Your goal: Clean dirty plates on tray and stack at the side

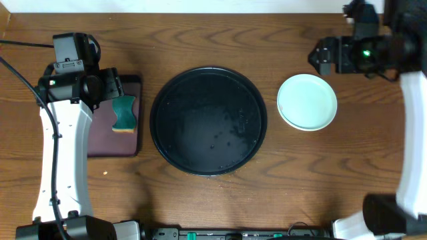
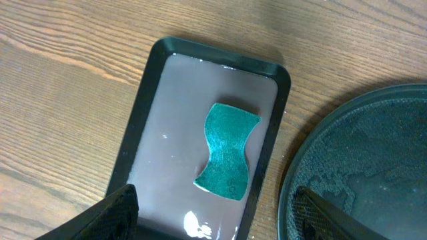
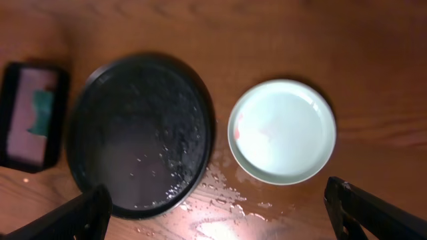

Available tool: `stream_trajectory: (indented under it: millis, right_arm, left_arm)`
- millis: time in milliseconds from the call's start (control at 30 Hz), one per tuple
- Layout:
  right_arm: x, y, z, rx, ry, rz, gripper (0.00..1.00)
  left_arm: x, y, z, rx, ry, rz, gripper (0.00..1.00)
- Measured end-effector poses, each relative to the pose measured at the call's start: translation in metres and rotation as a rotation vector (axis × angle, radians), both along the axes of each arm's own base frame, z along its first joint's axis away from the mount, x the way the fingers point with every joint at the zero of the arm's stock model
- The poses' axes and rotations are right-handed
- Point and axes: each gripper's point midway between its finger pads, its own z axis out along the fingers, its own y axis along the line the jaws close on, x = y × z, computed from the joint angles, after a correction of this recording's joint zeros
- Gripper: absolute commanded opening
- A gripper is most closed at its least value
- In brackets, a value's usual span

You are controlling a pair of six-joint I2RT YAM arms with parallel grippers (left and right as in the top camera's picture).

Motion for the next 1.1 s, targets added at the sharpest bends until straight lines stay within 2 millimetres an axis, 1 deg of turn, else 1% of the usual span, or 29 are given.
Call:
stream_trajectory:
  millis: [100, 200, 300, 400, 533, 667, 800, 900, 933, 967, 1033, 1100]
  right_arm:
    - [-0.028, 0.000, 0.039, 0.009, -0.111, -0.001, 0.99]
    - [-0.054, 0.000, 0.070, 0.016, -0.210, -0.001, 0.99]
    - [-0.075, -0.001, 0.088, 0.019, -0.273, 0.000, 0.99]
    - [-0.089, -0.002, 0.096, 0.014, -0.298, -0.005, 0.99]
    - [-0.096, -0.012, 0.099, -0.027, -0.316, -0.040, 0.99]
    - [-0.093, -0.028, 0.096, -0.100, -0.321, -0.103, 0.99]
    - [-0.082, -0.040, 0.085, -0.155, -0.337, -0.153, 0.99]
    - [-0.073, -0.046, 0.078, -0.173, -0.392, -0.179, 0.99]
    - [-0.070, -0.048, 0.075, -0.179, -0.436, -0.187, 0.99]
    - [-0.071, -0.048, 0.071, -0.181, -0.437, -0.188, 0.99]
    - [-0.071, -0.049, 0.067, -0.188, -0.513, -0.190, 0.99]
    - [-0.075, -0.049, 0.057, -0.190, -0.569, -0.185, 0.99]
  left_arm:
    - [0.000, 0.000, 0.000, 0.000, 0.000, 0.000, 0.74]
    - [0.000, 0.000, 0.000, 0.000, 0.000, 0.000, 0.74]
    - [0.000, 0.000, 0.000, 0.000, 0.000, 0.000, 0.75]
    - [0.000, 0.000, 0.000, 0.000, 0.000, 0.000, 0.74]
    - [0.000, 0.000, 0.000, 0.000, 0.000, 0.000, 0.74]
    - [0.000, 0.000, 0.000, 0.000, 0.000, 0.000, 0.74]
    - [0.000, 0.000, 0.000, 0.000, 0.000, 0.000, 0.75]
    - [0.000, 0.000, 0.000, 0.001, 0.000, 0.000, 0.75]
    - [0.000, 0.000, 0.000, 0.000, 0.000, 0.000, 0.75]
    - [0.000, 0.000, 0.000, 0.000, 0.000, 0.000, 0.75]
    - [0.000, 0.000, 0.000, 0.000, 0.000, 0.000, 0.75]
    - [0.000, 0.000, 0.000, 0.000, 0.000, 0.000, 0.75]
